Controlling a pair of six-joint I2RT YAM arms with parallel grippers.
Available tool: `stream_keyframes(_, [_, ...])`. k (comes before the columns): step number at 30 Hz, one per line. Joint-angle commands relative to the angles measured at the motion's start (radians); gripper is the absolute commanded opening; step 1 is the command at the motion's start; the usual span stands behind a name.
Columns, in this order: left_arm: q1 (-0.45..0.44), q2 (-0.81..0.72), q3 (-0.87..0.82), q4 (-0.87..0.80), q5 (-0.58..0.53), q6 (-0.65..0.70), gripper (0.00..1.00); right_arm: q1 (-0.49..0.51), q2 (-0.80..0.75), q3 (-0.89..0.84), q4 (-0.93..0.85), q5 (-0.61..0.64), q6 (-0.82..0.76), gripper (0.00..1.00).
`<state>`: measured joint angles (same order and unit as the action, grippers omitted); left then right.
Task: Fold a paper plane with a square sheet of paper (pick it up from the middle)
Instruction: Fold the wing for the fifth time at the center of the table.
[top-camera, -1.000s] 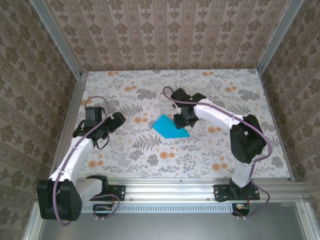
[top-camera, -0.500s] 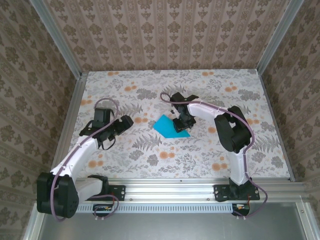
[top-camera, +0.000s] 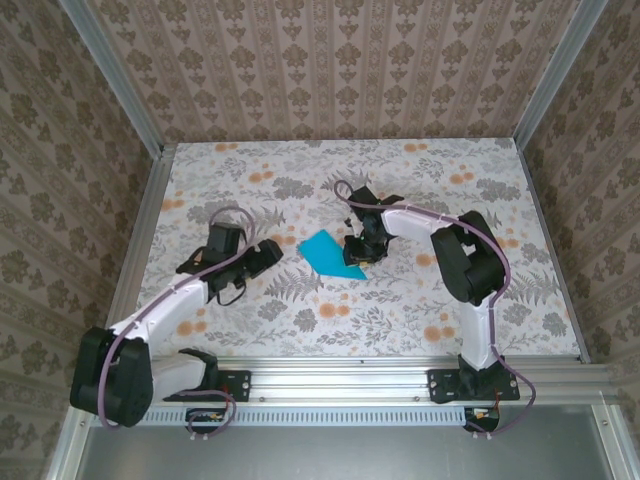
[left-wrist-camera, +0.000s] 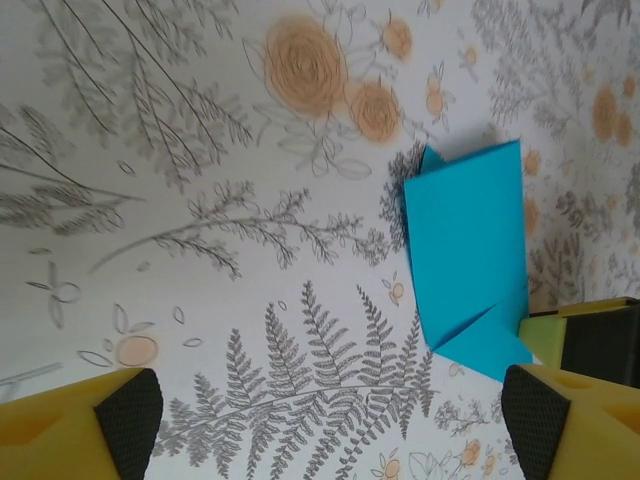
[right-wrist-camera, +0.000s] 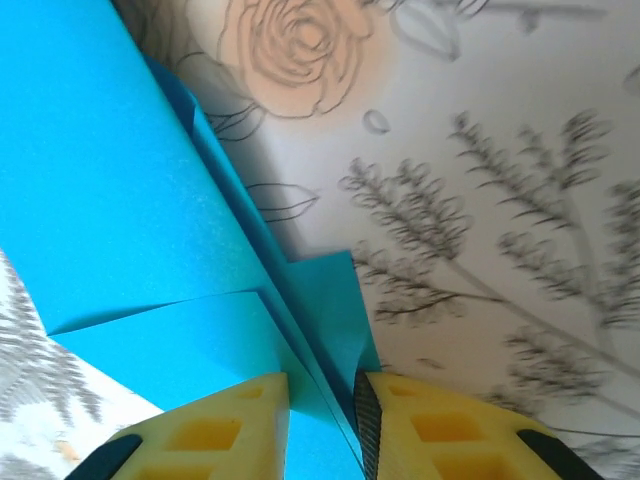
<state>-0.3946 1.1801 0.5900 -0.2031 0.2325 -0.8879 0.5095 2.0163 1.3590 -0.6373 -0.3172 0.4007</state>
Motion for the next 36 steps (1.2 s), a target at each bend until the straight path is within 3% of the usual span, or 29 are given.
stream_keyframes(1, [-0.055, 0.041, -0.027, 0.135, 0.014, -0.082, 0.89, 0.032, -0.019, -0.069, 0.087, -0.128, 0.205, 0.27])
stream_keyframes(7, [-0.167, 0.151, -0.035, 0.285, 0.01, -0.163, 0.79, 0.081, -0.026, -0.12, 0.218, -0.154, 0.395, 0.23])
stream_keyframes(10, [-0.203, 0.2, -0.03, 0.309, 0.002, -0.186, 0.68, 0.092, -0.035, -0.137, 0.273, -0.18, 0.454, 0.22])
stream_keyframes(21, [-0.246, 0.305, -0.033, 0.415, -0.015, -0.202, 0.46, 0.092, -0.018, -0.178, 0.38, -0.232, 0.553, 0.19])
stream_keyframes(29, [-0.257, 0.342, -0.029, 0.466, -0.058, -0.133, 0.24, 0.089, -0.023, -0.189, 0.401, -0.247, 0.568, 0.2])
stream_keyframes(32, [-0.257, 0.347, -0.02, 0.444, -0.083, -0.073, 0.14, 0.067, -0.062, -0.201, 0.405, -0.247, 0.544, 0.22])
stream_keyframes(36, [-0.257, 0.356, 0.016, 0.362, -0.087, 0.048, 0.09, 0.013, -0.157, -0.237, 0.434, -0.233, 0.464, 0.28])
